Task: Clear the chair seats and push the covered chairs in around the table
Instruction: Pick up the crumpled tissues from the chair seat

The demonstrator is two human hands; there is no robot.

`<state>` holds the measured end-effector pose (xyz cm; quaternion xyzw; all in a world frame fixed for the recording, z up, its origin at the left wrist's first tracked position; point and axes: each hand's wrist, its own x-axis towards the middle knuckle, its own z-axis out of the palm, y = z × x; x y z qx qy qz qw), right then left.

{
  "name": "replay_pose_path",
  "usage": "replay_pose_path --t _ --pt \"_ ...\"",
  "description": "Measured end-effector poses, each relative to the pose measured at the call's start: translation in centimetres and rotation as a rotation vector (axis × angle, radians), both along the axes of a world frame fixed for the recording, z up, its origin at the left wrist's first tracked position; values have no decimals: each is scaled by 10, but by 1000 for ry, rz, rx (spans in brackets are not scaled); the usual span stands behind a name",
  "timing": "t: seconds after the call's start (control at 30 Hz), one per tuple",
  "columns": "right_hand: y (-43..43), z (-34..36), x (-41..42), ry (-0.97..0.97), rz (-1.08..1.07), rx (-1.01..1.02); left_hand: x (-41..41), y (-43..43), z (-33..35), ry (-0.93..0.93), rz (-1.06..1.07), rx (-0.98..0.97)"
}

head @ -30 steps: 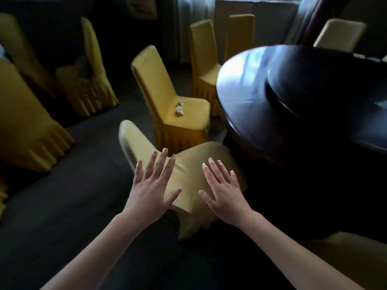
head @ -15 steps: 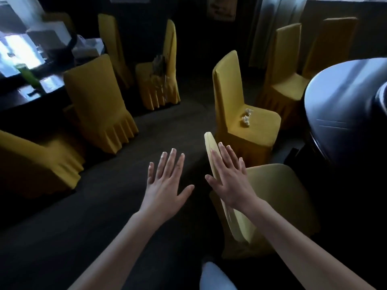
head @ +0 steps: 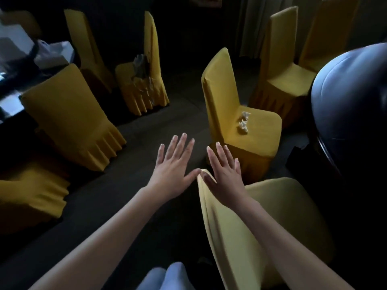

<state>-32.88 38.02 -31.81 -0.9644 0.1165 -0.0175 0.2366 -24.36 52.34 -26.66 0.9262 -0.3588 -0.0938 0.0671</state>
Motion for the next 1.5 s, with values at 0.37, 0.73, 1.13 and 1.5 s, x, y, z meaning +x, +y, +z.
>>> replay_pose_path --t 0.37,0.73,1.13,1.5 --pt "-45 -7 61 49 -262 -57 93 -72 -26 72 -225 -59" --pt "-62 -6 194 69 -483 -86 262 -76 -31 6 -419 -21" --pt "-132 -27 239 118 -762 -43 337 -187 -47 76 -670 -8" --pt "-300 -98 303 201 -975 154 384 -433 -122 446 -541 100"
